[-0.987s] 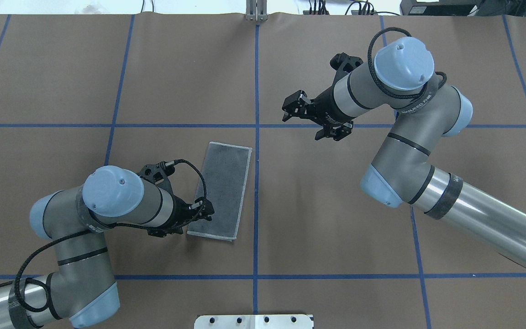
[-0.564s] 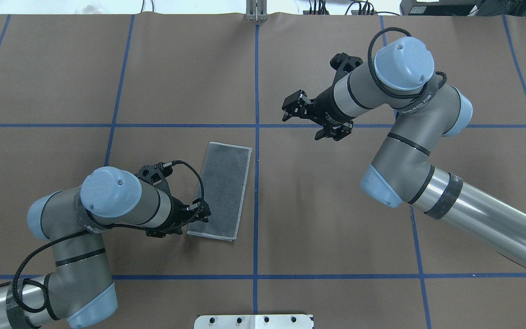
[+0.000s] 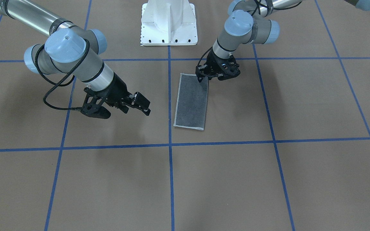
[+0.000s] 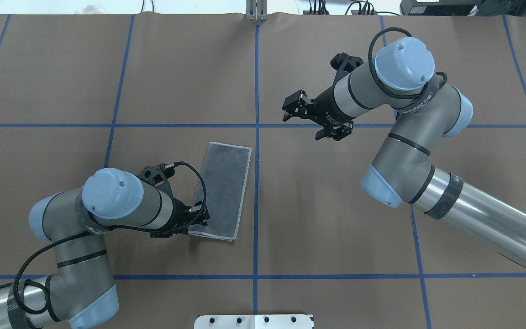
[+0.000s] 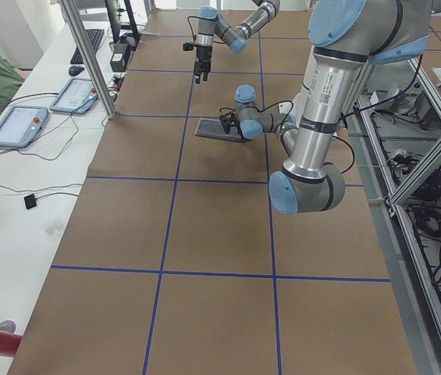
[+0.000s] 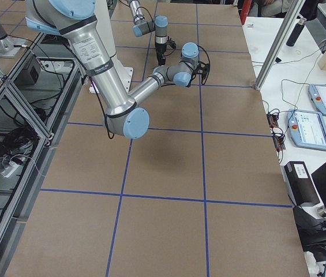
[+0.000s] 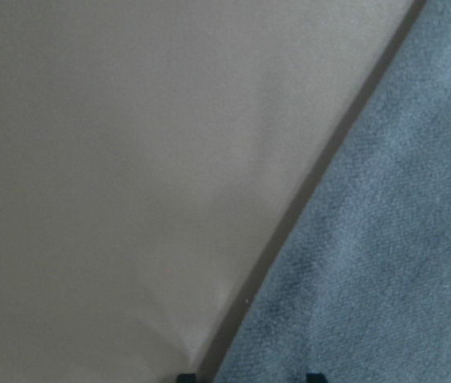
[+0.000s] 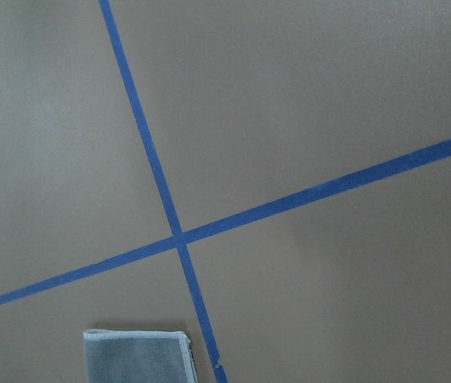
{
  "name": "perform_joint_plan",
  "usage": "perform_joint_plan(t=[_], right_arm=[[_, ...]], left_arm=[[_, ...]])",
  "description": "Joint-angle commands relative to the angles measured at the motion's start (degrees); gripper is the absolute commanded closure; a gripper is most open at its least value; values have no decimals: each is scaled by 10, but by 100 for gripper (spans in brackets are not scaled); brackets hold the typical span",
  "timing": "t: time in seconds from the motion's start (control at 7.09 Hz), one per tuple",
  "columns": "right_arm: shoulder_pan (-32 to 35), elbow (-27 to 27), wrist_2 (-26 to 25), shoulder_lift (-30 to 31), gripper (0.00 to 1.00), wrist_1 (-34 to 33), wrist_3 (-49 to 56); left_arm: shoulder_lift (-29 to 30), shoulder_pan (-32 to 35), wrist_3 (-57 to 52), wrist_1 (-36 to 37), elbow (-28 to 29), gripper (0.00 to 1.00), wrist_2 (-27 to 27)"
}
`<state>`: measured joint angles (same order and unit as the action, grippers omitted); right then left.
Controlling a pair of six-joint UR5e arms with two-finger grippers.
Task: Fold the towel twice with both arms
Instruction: 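Close the left gripper on the strip's end nearest the robot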
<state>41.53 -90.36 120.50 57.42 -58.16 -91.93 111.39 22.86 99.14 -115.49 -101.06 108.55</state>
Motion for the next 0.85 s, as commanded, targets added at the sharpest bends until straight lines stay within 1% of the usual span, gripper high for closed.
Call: perform_joint_plan(t=[0.0, 0.28, 0.42, 0.56, 0.71], right_arm=[[0, 0, 0, 1, 0, 0, 0], [0, 0, 0, 1, 0, 0, -1], [0, 0, 0, 0, 0, 0, -2], [0, -1, 0, 0, 0, 0, -3], [0, -1, 0, 0, 0, 1, -3]], left_arm=[[1, 0, 1, 0, 0, 53, 0], [1, 0, 2, 2, -8, 77, 0], [1, 0, 8, 3, -19, 96, 0], [2, 1, 9, 5, -27, 100, 1], [5, 0, 9, 5, -32, 100, 3]])
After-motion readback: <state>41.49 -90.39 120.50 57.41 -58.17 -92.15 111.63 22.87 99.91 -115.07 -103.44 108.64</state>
